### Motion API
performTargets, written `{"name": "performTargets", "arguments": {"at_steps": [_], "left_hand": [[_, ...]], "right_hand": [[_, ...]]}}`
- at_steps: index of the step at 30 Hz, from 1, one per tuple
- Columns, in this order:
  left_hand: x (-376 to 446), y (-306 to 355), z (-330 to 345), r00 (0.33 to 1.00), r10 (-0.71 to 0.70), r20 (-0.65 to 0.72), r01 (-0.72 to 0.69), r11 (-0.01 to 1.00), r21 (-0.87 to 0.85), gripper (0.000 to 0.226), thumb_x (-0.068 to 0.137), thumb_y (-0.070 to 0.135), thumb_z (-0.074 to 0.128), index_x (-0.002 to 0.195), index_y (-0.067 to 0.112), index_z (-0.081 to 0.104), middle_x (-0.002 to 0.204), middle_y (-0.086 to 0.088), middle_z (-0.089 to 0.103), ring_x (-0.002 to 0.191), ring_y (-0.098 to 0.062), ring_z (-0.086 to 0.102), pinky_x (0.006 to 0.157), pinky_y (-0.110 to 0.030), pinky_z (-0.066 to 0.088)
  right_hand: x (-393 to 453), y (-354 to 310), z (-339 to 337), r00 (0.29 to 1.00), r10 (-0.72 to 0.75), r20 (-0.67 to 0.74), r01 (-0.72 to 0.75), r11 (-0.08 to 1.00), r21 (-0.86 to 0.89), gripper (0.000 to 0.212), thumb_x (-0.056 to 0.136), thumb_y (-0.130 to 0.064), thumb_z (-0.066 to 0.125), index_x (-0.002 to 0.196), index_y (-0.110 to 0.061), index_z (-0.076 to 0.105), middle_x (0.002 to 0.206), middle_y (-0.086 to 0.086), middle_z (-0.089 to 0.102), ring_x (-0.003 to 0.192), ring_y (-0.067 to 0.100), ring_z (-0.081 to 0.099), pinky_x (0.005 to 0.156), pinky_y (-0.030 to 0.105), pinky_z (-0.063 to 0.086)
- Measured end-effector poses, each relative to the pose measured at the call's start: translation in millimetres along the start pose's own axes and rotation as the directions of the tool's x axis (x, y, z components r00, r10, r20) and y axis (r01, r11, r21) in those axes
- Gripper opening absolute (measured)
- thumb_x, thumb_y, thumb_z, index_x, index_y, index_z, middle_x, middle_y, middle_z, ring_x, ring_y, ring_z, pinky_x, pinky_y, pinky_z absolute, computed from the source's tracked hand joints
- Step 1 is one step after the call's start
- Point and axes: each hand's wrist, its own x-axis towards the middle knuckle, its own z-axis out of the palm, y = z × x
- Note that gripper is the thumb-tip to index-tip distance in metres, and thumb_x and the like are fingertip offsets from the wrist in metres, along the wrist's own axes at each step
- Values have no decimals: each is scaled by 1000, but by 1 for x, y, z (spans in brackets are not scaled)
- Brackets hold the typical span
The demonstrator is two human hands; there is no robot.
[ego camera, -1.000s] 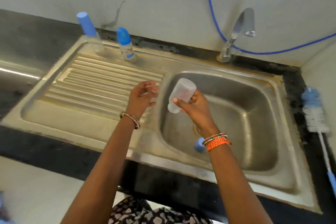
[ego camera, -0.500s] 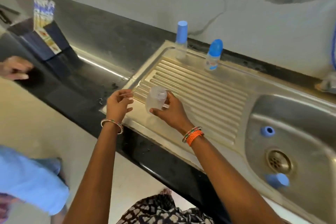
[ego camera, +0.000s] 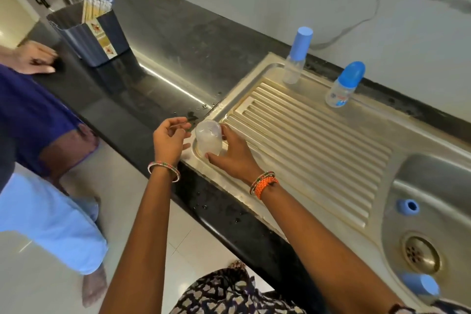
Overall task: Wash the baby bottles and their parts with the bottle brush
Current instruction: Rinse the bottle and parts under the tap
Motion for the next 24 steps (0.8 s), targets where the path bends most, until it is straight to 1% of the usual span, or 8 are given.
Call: {"name": "performTargets", "arguments": {"at_steps": [4, 6, 8, 12, 14, 19, 21, 24], "left_hand": [[-5, 17, 9, 952, 218, -215, -207, 976, 71, 24, 86, -3, 47, 94, 14, 62, 85, 4, 63, 75, -3, 59, 67, -20, 50], [-18, 33, 22, 881, 345, -324, -309, 938, 157, 17, 85, 2, 50, 89, 14, 61, 72, 11, 56, 61, 5, 52, 58, -8, 41], [-35, 45, 45, 856, 407, -318, -372, 913, 165, 14, 84, 5, 50, 86, 15, 60, 68, 14, 52, 57, 4, 48, 55, -7, 38], [-69, 39, 121, 919, 393, -30, -392, 919, 33, 12, 83, 10, 50, 84, 19, 58, 68, 10, 55, 63, -10, 51, 62, -24, 44], [-98, 28, 173, 908, 393, 145, -396, 918, -10, 11, 79, 15, 49, 82, 19, 59, 65, 8, 55, 60, -12, 50, 62, -28, 42], [-182, 2, 286, 712, 326, 622, -391, 920, -35, 14, 85, 2, 55, 87, 13, 63, 66, 4, 56, 54, -3, 49, 53, -11, 36], [-204, -12, 323, 644, 262, 719, -365, 931, -12, 12, 88, -1, 54, 90, 7, 63, 70, 5, 56, 52, 4, 49, 56, -8, 36], [-226, -31, 367, 595, 179, 784, -311, 950, 20, 26, 85, -14, 45, 89, 8, 58, 81, -1, 60, 62, 4, 53, 67, -21, 43]], "right_hand": [[-4, 1, -5, 998, 36, 41, -34, 998, -48, 88, 69, -31, 79, 141, -21, 30, 136, 3, 48, 124, 21, 46, 100, 45, 43], [-13, 1, -19, 997, 71, 3, -71, 997, -7, 95, 71, -29, 79, 146, -23, 21, 143, 3, 41, 130, 19, 40, 105, 41, 38], [-27, 1, -42, 994, 85, -69, -82, 995, 50, 89, 74, -20, 77, 146, -23, 25, 140, 2, 43, 126, 14, 43, 103, 31, 39], [-72, 19, -106, 951, 91, -296, -73, 995, 73, 62, 76, -6, 71, 132, -18, 46, 125, 1, 56, 106, 11, 55, 86, 11, 41], [-102, 38, -148, 914, 122, -386, -106, 992, 63, 48, 77, -1, 67, 120, -18, 55, 119, -1, 60, 96, 10, 59, 78, 9, 44], [-189, 101, -246, 729, 288, -621, -335, 941, 44, 32, 79, 5, 57, 94, -21, 67, 99, -4, 69, 74, 1, 60, 69, 12, 46], [-221, 132, -278, 645, 350, -679, -436, 899, 49, 29, 78, 7, 54, 88, -16, 69, 92, 1, 71, 72, 2, 61, 69, 12, 45], [-254, 181, -310, 593, 455, -664, -581, 813, 38, 27, 76, 9, 53, 85, -10, 70, 88, 6, 72, 84, 19, 66, 78, 22, 47]]}}
